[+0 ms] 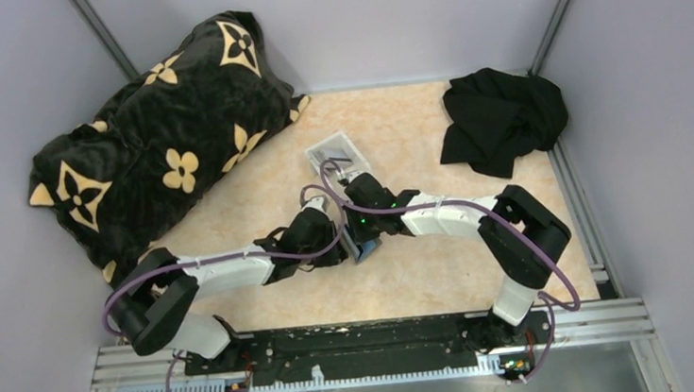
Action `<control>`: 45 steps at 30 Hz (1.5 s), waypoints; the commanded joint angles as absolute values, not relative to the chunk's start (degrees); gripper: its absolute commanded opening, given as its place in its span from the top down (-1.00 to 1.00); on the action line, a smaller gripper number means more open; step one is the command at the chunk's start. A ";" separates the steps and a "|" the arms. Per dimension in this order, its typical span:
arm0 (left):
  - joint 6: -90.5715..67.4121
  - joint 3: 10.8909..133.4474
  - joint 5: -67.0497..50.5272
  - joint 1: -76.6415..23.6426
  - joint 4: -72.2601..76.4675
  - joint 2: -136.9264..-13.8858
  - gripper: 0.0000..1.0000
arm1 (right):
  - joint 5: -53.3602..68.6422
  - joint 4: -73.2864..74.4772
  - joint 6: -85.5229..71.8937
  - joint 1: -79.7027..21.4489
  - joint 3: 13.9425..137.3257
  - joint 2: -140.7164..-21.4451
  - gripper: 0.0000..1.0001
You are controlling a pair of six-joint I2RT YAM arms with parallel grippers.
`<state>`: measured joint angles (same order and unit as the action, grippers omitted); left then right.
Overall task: Put the credit cards into the card holder
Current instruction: Open the card holder at the center of the board.
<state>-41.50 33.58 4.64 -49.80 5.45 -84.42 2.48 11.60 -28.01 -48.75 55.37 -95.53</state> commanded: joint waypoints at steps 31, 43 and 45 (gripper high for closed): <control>-51.52 28.24 17.97 -52.34 -3.82 -59.40 0.22 | -21.75 26.67 -24.83 -61.70 68.29 -105.78 1.00; -54.47 26.28 22.27 -52.70 -4.62 -56.78 0.21 | -26.06 28.20 -25.17 -64.46 68.22 -103.74 1.00; -54.60 26.24 22.42 -52.75 -4.23 -57.19 0.21 | -25.58 27.71 -25.42 -64.51 67.74 -102.80 1.00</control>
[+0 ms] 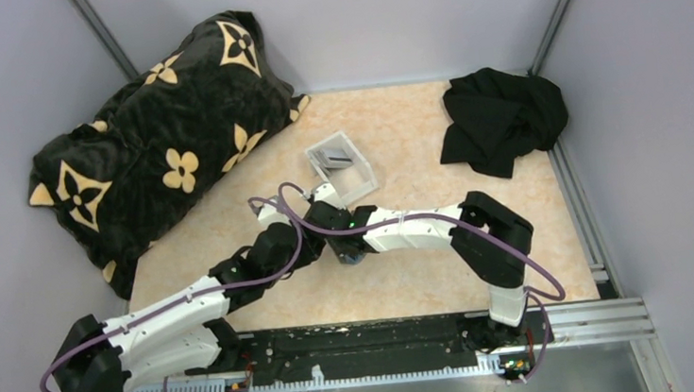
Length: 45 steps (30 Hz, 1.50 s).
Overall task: Put the credit cards into the card holder
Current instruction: Open the card holder at the center of the board.
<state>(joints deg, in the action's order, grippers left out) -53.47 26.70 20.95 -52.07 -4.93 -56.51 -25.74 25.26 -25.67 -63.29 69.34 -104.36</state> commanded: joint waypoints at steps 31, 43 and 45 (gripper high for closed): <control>-53.53 26.92 21.94 -52.90 6.39 -66.15 0.03 | -23.68 23.11 -25.49 -66.29 64.72 -98.03 1.00; -53.34 29.06 17.58 -52.89 4.59 -72.29 -0.01 | -22.75 21.76 -25.40 -66.36 64.08 -98.08 1.00; -53.35 29.18 16.83 -52.84 4.19 -72.82 0.00 | -22.53 21.45 -25.49 -66.36 63.87 -98.02 1.00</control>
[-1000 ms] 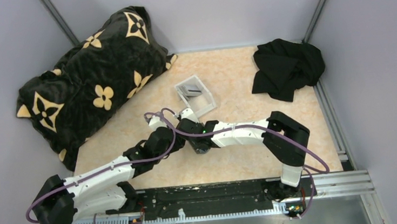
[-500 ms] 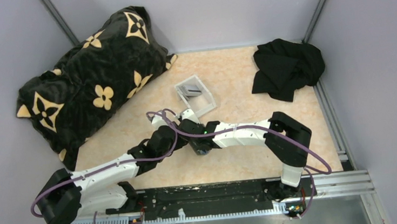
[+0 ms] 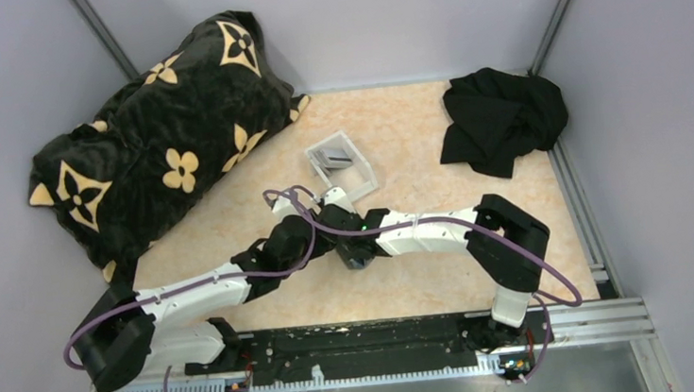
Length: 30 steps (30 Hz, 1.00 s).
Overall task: Put the credit cards into the card holder
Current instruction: Open the card holder at the center of the board.
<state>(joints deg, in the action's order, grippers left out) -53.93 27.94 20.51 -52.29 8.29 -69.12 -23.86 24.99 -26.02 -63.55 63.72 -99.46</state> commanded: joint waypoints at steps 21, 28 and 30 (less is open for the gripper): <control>-55.73 25.90 12.62 -52.95 2.46 -74.59 0.13 | -20.99 19.51 -27.37 -66.22 61.82 -97.29 1.00; -56.64 23.72 13.53 -52.92 0.19 -71.53 0.17 | -20.33 19.07 -27.57 -65.75 61.27 -97.08 1.00; -56.88 23.19 13.53 -52.93 0.11 -71.23 0.18 | -20.33 19.05 -27.66 -65.67 61.18 -96.88 1.00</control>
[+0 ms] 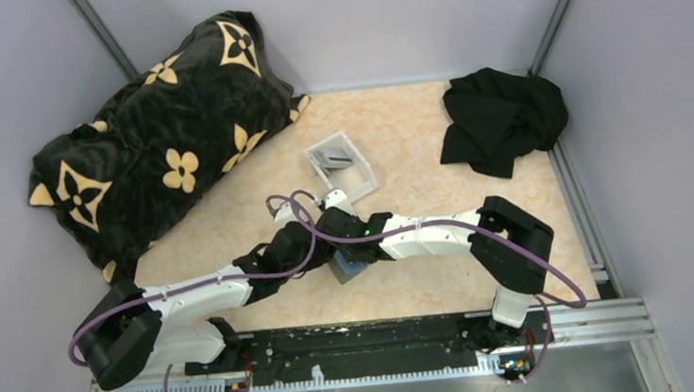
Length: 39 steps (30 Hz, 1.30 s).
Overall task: Put the credit cards into the card holder
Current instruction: Open the card holder at the center of the board.
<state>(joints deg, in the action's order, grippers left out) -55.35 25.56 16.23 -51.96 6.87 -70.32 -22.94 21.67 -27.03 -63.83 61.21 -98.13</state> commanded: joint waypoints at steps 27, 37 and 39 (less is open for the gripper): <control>-53.06 29.72 14.15 -52.94 -2.97 -81.41 0.39 | -10.21 10.23 -30.48 -54.77 51.36 -86.82 1.00; -52.70 29.58 14.22 -52.91 -2.66 -81.65 0.39 | -2.69 4.48 -34.05 -51.14 46.58 -86.13 1.00; -52.52 29.53 14.11 -52.94 -2.54 -81.78 0.39 | -1.90 3.82 -34.54 -50.86 46.18 -86.03 1.00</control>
<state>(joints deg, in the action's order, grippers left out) -54.17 30.33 14.09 -52.64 2.24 -80.16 -6.26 8.54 -32.18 -51.27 46.96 -87.83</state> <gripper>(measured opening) 0.307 0.007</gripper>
